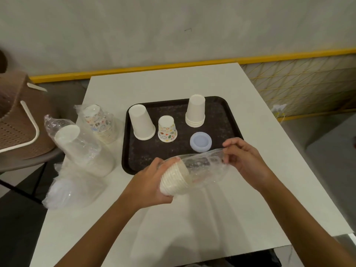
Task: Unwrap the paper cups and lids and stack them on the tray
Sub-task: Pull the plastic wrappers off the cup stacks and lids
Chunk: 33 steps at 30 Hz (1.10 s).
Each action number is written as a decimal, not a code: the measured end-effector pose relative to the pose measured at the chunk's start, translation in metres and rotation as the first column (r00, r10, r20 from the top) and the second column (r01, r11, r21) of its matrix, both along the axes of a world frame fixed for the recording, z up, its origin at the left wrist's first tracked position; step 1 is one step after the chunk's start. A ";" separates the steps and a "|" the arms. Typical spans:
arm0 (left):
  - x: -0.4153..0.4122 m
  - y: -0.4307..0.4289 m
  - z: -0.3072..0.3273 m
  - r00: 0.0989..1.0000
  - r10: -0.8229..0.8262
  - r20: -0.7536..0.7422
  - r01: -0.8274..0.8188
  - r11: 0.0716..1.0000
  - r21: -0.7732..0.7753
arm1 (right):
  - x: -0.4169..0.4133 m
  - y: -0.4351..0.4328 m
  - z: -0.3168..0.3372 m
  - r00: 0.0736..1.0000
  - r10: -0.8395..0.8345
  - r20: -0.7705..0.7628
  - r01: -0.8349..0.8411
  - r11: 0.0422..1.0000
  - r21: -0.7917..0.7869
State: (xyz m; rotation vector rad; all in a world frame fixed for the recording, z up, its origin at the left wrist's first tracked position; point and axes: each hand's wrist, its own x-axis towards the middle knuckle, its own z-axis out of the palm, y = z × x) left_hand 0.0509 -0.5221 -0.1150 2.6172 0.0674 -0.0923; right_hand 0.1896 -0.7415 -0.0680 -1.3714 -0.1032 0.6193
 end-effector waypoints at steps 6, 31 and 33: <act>0.000 -0.007 0.010 0.991 0.051 -0.126 -0.089 0.944 -0.317 | 0.005 -0.012 -0.011 0.978 -0.118 -0.174 0.122 0.993 0.010; 0.084 -0.105 0.022 0.867 0.136 -0.480 -0.484 -0.006 -0.875 | -0.032 -0.092 -0.025 0.904 -0.153 -0.399 0.144 0.988 -0.050; 0.087 -0.095 0.020 0.883 0.109 -0.456 -0.454 -0.050 -0.890 | -0.024 -0.111 -0.024 0.926 -0.124 -0.357 0.104 0.992 -0.075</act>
